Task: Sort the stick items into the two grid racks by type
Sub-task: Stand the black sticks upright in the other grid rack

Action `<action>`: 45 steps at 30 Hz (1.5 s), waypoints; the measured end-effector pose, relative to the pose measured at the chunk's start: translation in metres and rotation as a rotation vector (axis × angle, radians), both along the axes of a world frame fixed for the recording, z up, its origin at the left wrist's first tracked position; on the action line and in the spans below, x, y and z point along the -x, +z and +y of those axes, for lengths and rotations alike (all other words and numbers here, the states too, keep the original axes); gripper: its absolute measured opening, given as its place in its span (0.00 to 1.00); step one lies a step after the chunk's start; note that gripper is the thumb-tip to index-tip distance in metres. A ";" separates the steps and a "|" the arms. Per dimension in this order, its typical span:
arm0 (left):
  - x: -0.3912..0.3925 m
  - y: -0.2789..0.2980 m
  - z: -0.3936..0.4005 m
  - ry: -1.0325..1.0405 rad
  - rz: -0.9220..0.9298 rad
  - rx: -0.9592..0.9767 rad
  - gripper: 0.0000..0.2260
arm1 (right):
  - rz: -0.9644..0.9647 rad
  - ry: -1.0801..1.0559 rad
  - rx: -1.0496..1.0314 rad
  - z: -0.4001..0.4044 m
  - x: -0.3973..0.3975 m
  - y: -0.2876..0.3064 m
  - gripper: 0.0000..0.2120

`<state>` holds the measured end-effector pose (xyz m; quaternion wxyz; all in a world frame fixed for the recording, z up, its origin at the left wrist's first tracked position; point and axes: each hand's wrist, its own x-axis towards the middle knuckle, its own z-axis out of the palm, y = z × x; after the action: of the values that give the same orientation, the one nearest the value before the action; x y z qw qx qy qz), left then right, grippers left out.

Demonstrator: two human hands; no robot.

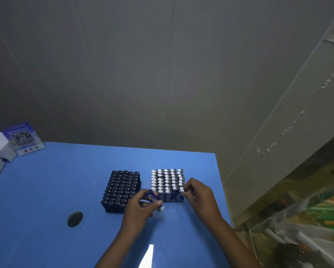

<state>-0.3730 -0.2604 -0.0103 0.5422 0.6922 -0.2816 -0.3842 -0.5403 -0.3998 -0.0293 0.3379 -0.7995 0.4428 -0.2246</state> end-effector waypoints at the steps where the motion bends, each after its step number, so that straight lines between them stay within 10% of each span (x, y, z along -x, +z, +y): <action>1: -0.001 0.000 -0.001 0.003 0.000 0.006 0.10 | 0.014 0.010 0.019 -0.001 -0.002 -0.001 0.11; 23: -0.006 0.003 0.006 0.087 0.262 0.110 0.05 | 0.199 0.194 0.294 0.001 -0.013 -0.022 0.06; 34: 0.014 0.007 -0.005 0.096 0.355 0.119 0.08 | -0.253 0.148 -0.351 0.008 0.006 0.019 0.11; 45: 0.018 0.009 -0.019 -0.074 0.192 0.061 0.07 | -0.425 0.086 -0.341 0.010 0.021 0.040 0.08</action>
<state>-0.3907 -0.2795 -0.0010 0.5729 0.6244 -0.2653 -0.4599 -0.5608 -0.3896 0.0104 0.5622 -0.6842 0.3588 -0.2951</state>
